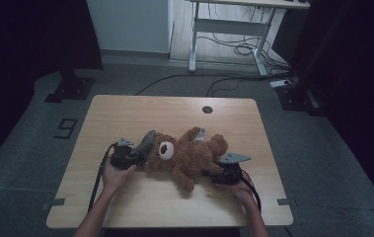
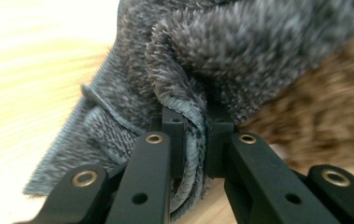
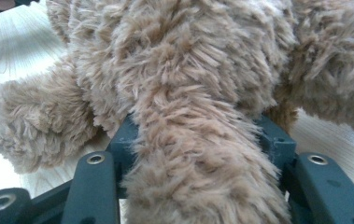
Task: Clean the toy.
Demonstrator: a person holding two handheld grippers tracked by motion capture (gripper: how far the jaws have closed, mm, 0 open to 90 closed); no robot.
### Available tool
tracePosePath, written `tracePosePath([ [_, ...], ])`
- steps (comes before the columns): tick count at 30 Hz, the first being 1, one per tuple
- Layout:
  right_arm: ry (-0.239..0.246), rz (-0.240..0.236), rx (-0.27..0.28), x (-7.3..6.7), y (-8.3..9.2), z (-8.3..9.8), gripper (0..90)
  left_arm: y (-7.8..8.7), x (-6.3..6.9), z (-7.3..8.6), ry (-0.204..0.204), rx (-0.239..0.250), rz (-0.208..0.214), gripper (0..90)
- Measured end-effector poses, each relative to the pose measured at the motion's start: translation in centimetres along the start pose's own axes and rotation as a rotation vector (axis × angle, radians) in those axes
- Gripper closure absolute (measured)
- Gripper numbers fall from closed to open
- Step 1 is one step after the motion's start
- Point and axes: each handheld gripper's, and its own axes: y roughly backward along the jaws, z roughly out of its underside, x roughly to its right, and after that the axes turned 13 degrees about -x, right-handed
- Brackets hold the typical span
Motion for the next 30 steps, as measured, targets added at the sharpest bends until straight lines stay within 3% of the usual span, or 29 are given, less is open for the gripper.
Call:
tracePosePath([
  [4,0.0,0.002,0.0,0.0,0.0,0.0,46.0,0.3,0.0,0.2,-0.01,0.024,0.001,81.6],
  [13,-0.015,0.007,0.006,0.2,0.2,0.2,45.3,4.1,1.8,0.7,-0.093,0.13,-0.017,81.5],
  [18,-0.003,0.013,0.008,0.0,0.1,0.1,44.8,5.7,2.1,1.7,-0.116,0.16,-0.022,81.2],
  [25,-0.005,0.01,0.007,0.0,0.2,0.2,44.7,8.3,0.6,4.7,-0.095,0.189,-0.043,80.8],
  [30,-0.007,0.01,0.006,0.0,0.2,0.2,44.4,10.0,-1.2,8.0,-0.056,0.19,-0.07,80.3],
])
